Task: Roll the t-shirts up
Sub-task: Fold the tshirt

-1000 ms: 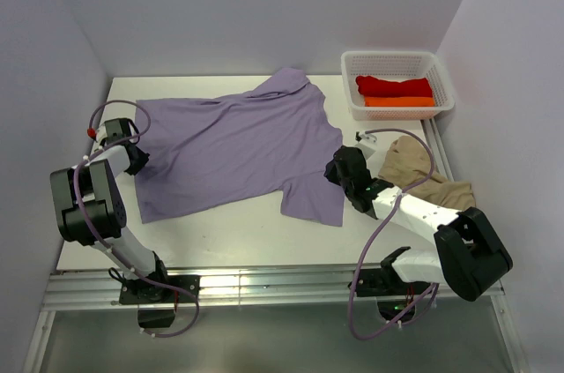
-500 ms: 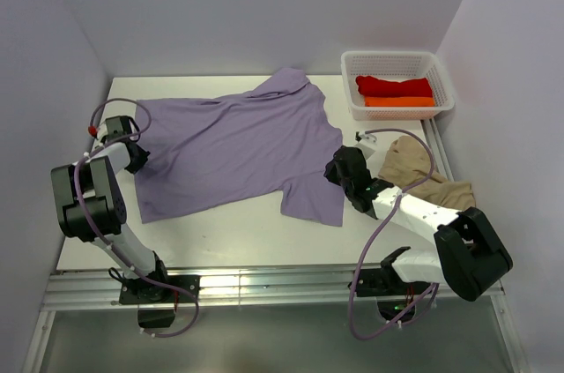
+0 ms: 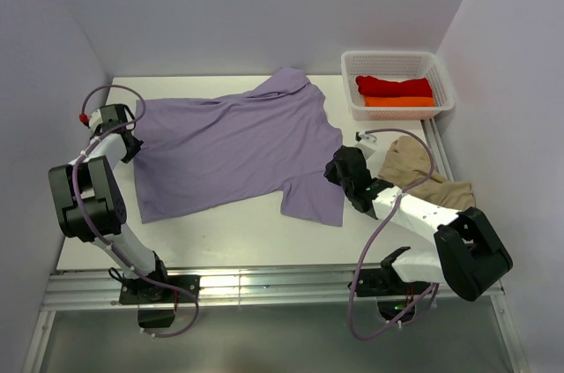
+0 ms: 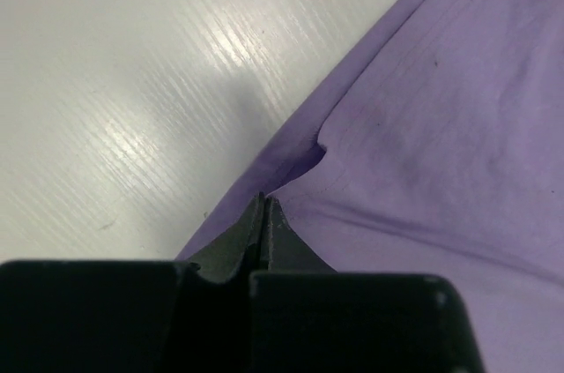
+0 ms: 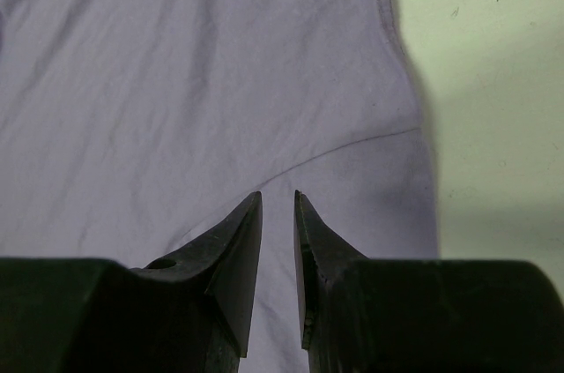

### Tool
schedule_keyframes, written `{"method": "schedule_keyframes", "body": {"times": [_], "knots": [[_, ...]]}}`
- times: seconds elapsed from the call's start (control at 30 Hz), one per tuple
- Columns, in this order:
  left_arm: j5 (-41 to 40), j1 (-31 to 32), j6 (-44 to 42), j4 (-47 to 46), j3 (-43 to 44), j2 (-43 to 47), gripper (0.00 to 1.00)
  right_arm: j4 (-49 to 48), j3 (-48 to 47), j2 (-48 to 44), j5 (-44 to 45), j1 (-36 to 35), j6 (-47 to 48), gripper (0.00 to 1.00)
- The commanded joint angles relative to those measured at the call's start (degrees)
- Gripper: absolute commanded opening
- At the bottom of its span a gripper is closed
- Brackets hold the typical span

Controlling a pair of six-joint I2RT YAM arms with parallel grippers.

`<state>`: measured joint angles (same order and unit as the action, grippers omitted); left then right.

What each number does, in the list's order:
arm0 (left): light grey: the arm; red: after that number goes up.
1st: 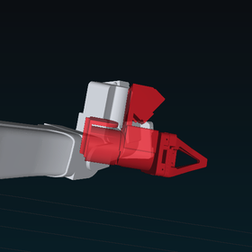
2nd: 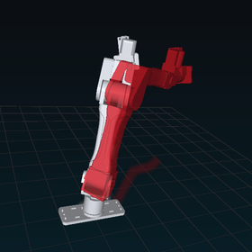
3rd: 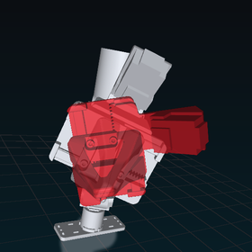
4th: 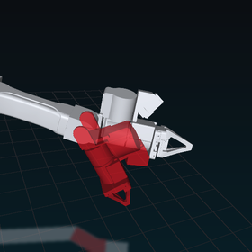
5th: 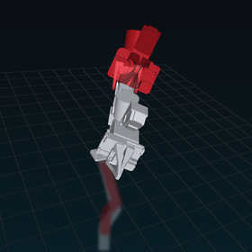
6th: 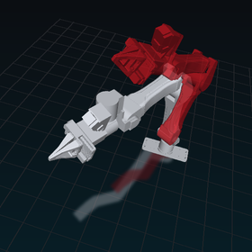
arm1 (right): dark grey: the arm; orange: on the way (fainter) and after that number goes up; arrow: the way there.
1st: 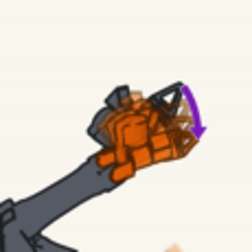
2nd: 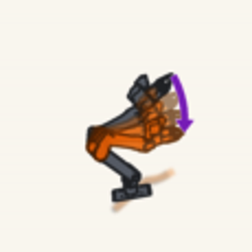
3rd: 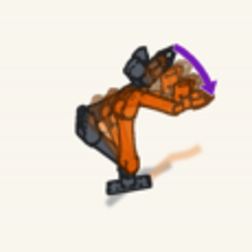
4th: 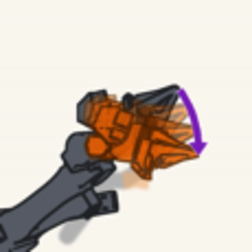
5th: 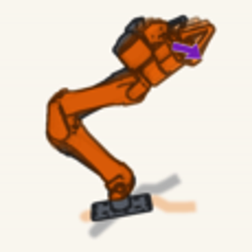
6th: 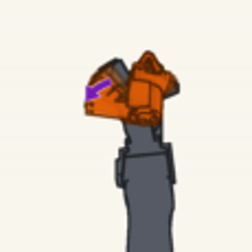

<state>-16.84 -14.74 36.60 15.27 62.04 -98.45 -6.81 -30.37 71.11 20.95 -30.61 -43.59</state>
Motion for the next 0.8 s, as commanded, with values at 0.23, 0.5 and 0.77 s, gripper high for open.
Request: {"method": "schedule_keyframes", "body": {"times": [0.23, 0.5, 0.77], "knots": [[-2.3, 0.3, -1.4, 1.5, 1.6, 0.4, 0.32, -0.4, -1.4, -0.2, 0.4, -0.5, 0.9, 0.36], [0.0, 0.3, 3.3, -3.0, -10.4, 14.8, 0.99, 10.6, -3.6, -4.5, 2.0, -0.4, -0.7, 0.40], [6.1, 0.2, 9.4, -6.8, -21.0, 28.9, 0.99, 23.2, -2.9, -8.8, -5.5, -0.3, -0.5, 0.78]]}}
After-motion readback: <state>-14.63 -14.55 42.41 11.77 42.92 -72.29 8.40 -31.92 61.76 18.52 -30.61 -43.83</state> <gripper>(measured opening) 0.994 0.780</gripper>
